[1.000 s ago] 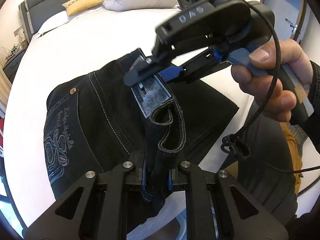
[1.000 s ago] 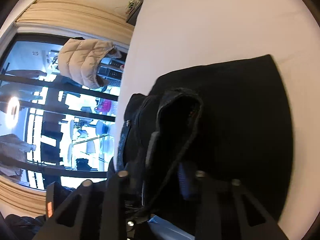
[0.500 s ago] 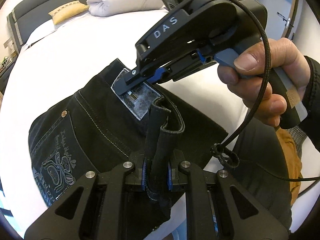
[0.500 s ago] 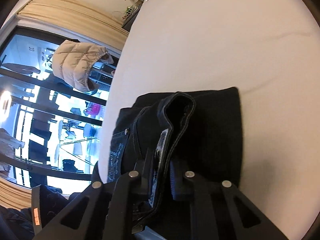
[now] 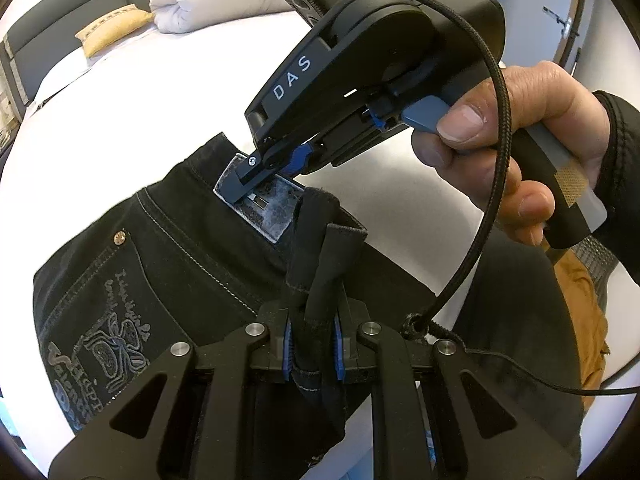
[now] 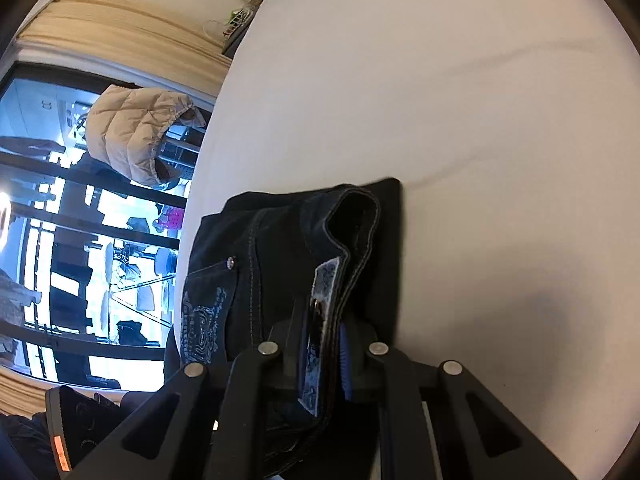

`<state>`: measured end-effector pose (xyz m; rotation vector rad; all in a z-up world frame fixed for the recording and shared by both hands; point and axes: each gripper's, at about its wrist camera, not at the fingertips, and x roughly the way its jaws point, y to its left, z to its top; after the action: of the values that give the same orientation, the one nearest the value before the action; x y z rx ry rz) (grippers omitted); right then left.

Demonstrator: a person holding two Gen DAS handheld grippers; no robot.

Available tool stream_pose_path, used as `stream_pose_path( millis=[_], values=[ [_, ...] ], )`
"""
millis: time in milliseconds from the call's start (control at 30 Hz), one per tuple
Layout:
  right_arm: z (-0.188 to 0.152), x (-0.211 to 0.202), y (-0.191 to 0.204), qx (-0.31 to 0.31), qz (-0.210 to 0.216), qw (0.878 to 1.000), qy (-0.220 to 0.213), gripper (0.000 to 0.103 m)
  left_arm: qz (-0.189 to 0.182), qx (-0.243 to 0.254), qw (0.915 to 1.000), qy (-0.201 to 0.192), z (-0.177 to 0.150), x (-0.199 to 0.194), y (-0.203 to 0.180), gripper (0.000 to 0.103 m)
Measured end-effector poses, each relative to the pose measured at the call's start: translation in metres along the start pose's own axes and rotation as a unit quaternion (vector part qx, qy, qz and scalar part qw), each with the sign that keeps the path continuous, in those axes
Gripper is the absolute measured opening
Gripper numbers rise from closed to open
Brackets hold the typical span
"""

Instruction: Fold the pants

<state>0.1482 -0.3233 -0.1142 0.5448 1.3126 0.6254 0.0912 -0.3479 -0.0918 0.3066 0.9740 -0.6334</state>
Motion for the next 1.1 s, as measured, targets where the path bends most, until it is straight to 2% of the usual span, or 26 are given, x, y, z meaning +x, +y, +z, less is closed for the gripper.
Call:
stream_pose_path(
  millis=[67,200,233,300,367,400,433,467,567,600,633,700,800,833,900,1033,1067,1100],
  values=[
    [-0.004,0.002,-0.006,0.007,0.004,1.0,-0.003,0.015,-0.003,0.0,1.0,0.003,-0.003,0.002,0.001,0.014],
    [-0.007,0.005,-0.025,0.034,0.036,0.999,-0.009,0.016,-0.014,-0.001,0.9999,0.008,-0.012,0.003,0.004,0.03],
    [-0.007,0.003,-0.03,0.043,0.047,0.998,-0.012,0.017,-0.027,-0.007,0.9996,0.006,-0.015,-0.001,0.006,0.031],
    [-0.01,-0.003,-0.034,0.054,0.048,0.997,-0.02,0.021,-0.068,-0.031,0.9972,0.002,-0.02,-0.018,0.017,0.043],
    [-0.014,-0.015,-0.032,0.052,0.036,0.997,-0.034,0.027,-0.096,-0.069,0.993,-0.005,-0.03,-0.042,0.037,0.046],
    [-0.016,-0.023,-0.032,0.052,0.017,0.998,-0.043,0.034,-0.101,-0.081,0.9916,-0.009,-0.034,-0.053,0.047,0.046],
    [-0.017,-0.031,-0.032,0.054,0.0,0.997,-0.05,0.034,-0.103,-0.099,0.9895,-0.021,-0.04,-0.068,0.063,0.046],
    [-0.018,-0.037,-0.031,0.055,-0.002,0.997,-0.054,0.034,-0.104,-0.116,0.9873,-0.033,-0.045,-0.079,0.08,0.047],
    [-0.016,-0.051,-0.016,0.034,0.03,0.997,-0.065,0.034,-0.111,-0.165,0.9777,-0.068,-0.048,-0.095,0.139,0.047],
    [-0.014,-0.051,-0.006,0.02,0.048,0.997,-0.065,0.034,-0.117,-0.182,0.9729,-0.081,-0.045,-0.097,0.16,0.047],
    [-0.01,-0.048,0.005,0.006,0.069,0.996,-0.061,0.034,-0.141,-0.209,0.9631,-0.096,-0.044,-0.095,0.185,0.047],
    [-0.002,-0.034,0.021,-0.012,0.084,0.995,-0.045,0.034,-0.198,-0.265,0.938,-0.104,-0.043,-0.08,0.229,0.047],
    [0.006,0.002,0.022,0.0,0.097,0.995,-0.002,0.034,-0.277,-0.342,0.8959,-0.065,-0.059,-0.032,0.271,0.045],
    [0.006,0.017,0.014,0.013,0.085,0.996,0.017,0.026,-0.279,-0.354,0.8912,-0.053,-0.068,-0.024,0.273,0.045],
    [0.0,0.029,0.0,0.031,0.067,0.997,0.03,0.009,-0.275,-0.343,0.8972,-0.043,-0.087,-0.021,0.265,0.044],
    [-0.028,0.018,-0.009,0.031,0.1,0.994,0.034,0.012,-0.286,-0.288,0.9125,-0.05,-0.124,-0.051,0.226,0.044],
    [-0.036,0.015,-0.009,0.027,0.101,0.994,0.033,0.012,-0.279,-0.272,0.9202,-0.041,-0.134,-0.054,0.215,0.045],
    [-0.041,0.012,-0.012,0.029,0.102,0.994,0.033,0.012,-0.26,-0.253,0.9314,-0.032,-0.146,-0.058,0.204,0.045]
  ],
)
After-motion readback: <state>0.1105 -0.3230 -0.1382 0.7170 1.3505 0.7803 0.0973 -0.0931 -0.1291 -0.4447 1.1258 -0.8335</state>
